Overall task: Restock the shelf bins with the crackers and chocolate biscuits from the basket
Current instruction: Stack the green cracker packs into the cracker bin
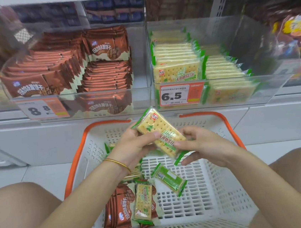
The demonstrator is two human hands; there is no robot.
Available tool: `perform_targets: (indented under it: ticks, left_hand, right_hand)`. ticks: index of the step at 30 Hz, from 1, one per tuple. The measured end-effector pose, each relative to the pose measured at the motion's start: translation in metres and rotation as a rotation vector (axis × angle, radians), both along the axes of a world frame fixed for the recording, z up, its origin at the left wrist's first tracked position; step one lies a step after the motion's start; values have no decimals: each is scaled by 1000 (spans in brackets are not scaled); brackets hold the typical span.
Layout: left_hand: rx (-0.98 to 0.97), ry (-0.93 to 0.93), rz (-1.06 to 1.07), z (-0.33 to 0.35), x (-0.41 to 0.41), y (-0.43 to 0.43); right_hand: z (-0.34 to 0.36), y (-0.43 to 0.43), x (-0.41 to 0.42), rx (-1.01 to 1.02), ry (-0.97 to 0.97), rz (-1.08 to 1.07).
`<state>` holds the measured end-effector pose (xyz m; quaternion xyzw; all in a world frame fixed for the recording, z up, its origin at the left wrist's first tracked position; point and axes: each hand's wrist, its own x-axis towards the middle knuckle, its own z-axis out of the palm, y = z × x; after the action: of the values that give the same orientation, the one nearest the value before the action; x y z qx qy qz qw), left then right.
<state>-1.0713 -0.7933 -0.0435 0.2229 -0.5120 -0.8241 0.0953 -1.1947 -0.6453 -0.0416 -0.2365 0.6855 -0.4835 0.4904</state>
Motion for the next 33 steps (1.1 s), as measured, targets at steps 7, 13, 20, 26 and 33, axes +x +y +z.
perform_targets:
  ticks: [7,13,20,26,33]
  left_hand:
    - [-247,118,107,56,-29,-2]
    - [-1115,-4,276,90,-58,-9]
    - [-1448,-80,356,72,-65,-14]
    - [-1713,-106,285,60,-64,-14]
    - [-1860,-119,261,53,-65,-16]
  right_hand:
    - [49,17,-33,-232,187,-261]
    - [91,12,-71,-355,618,-488]
    - [93,-23,-90,-163,985,-313]
    - [83,-31,-86,-26,1048,-345]
    - [80,-29,-90,15,1056,-330]
